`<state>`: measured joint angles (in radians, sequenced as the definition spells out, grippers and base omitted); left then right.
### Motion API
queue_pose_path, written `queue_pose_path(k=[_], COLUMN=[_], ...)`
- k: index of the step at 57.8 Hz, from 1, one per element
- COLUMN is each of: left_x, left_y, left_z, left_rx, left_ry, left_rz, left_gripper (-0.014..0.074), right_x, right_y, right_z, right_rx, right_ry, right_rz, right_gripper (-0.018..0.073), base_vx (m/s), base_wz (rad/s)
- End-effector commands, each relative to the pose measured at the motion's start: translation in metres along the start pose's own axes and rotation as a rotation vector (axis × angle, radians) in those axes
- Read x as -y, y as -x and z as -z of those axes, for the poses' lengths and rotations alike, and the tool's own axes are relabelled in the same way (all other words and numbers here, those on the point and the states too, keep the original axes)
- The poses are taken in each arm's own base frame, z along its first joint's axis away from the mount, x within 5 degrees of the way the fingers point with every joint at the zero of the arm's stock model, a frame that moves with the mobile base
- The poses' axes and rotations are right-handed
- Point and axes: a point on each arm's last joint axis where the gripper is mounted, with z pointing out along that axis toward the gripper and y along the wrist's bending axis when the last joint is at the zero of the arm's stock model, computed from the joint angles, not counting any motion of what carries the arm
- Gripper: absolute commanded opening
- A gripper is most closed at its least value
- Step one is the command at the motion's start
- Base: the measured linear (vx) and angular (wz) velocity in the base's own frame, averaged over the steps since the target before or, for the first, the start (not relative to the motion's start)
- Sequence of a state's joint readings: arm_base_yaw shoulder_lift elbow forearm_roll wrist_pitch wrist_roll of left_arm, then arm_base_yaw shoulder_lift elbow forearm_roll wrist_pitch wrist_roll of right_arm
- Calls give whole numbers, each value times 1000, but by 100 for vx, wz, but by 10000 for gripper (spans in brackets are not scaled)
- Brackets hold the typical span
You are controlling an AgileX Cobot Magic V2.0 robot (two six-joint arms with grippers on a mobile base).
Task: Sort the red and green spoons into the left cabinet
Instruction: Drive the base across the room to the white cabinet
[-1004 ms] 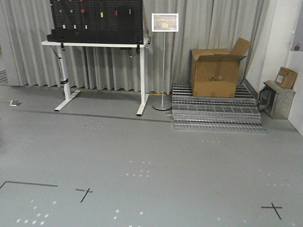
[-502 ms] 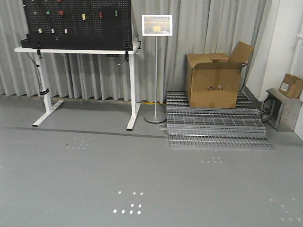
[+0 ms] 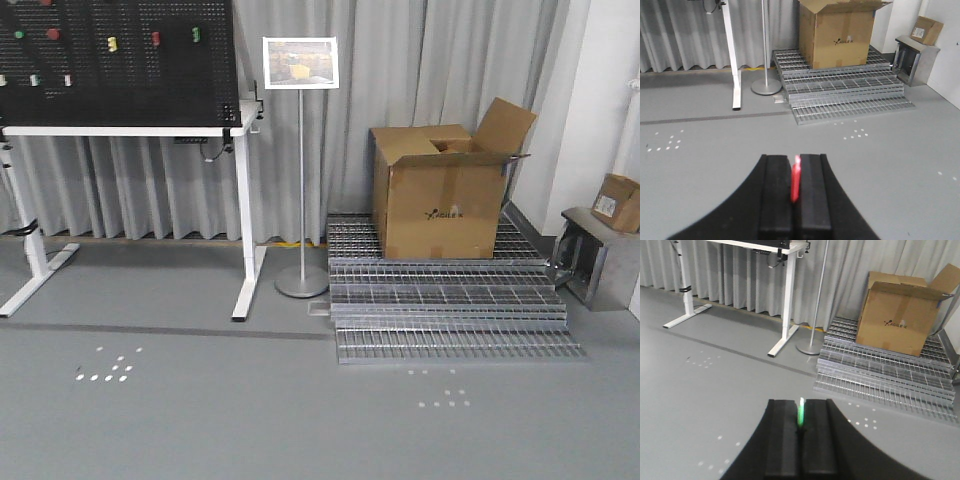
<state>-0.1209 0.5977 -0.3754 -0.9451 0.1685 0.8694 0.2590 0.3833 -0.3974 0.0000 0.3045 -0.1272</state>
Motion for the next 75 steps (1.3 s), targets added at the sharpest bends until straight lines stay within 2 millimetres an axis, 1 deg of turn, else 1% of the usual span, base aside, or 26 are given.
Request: queue_pose_path(k=[1,39,54,75], left_x=[-1,-1,-1,-2], left_y=[12,12,12,13], left_z=[1,1,1,2], left_rx=[58,58,58,69], left_ry=[22,22,22,36], left_rz=[15,15,15,15], left_gripper=[0,0,0,0], right_x=[3,3,3,2], right_y=[18,18,18,17], right_z=[3,3,3,3], right_rx=[111,110,110,102], right_ry=[-17,-17,-17,-16], right_rz=[2,2,2,2], right_gripper=[3,3,3,3], base_vx=[67,66,58,54], base_wz=[-12,-18,-52,-71])
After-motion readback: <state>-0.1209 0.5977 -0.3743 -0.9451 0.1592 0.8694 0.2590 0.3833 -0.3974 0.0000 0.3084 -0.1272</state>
